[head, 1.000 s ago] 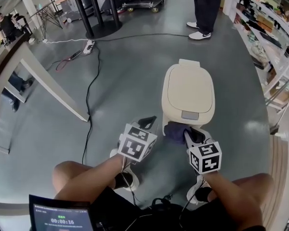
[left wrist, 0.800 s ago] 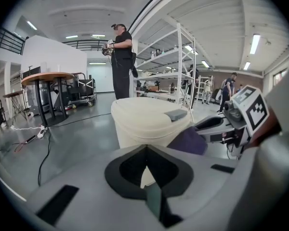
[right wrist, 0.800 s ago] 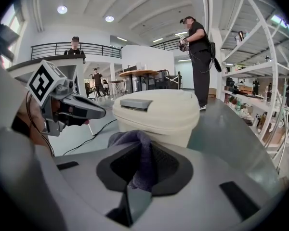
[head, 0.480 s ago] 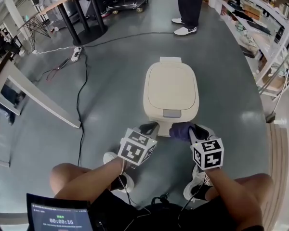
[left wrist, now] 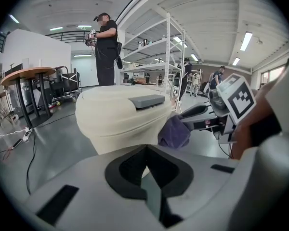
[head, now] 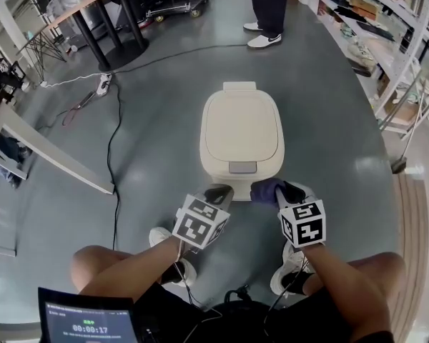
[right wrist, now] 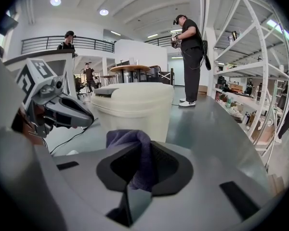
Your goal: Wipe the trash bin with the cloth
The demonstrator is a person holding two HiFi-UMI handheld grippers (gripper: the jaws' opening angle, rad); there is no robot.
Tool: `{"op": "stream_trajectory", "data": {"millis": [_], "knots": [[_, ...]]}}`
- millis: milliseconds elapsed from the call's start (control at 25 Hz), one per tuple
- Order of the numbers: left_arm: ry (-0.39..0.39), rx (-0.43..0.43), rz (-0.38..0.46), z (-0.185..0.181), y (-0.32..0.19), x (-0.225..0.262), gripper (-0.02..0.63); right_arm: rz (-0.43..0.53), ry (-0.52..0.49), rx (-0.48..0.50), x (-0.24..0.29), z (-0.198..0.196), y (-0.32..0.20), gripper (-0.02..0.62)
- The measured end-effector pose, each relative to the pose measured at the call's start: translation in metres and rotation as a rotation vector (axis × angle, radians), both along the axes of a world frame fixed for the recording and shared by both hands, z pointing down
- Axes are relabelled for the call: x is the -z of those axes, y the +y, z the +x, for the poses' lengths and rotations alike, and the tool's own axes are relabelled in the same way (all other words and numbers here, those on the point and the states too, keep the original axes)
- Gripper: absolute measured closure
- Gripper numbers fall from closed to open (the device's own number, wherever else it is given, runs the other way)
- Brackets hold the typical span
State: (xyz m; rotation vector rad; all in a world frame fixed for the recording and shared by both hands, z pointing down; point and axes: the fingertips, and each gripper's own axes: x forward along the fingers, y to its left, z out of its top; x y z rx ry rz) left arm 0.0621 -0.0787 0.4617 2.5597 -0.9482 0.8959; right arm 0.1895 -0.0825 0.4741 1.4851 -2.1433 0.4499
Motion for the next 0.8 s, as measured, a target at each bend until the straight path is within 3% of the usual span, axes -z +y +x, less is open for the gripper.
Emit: {"op": "stream_trajectory", "data": {"millis": [160,800], "knots": [[-0.007,0.037,-0.013,-0.018,-0.001,-0.007,0.604,-0.007,-0.034,0.028,-0.008,-0.014,0.006,0.531],[0.035,0.219,-0.046,-0.119,-0.005,-0.015,0.604,-0.086,0.037,0.267,-0.043,-0.138,-0.001,0.531]]}}
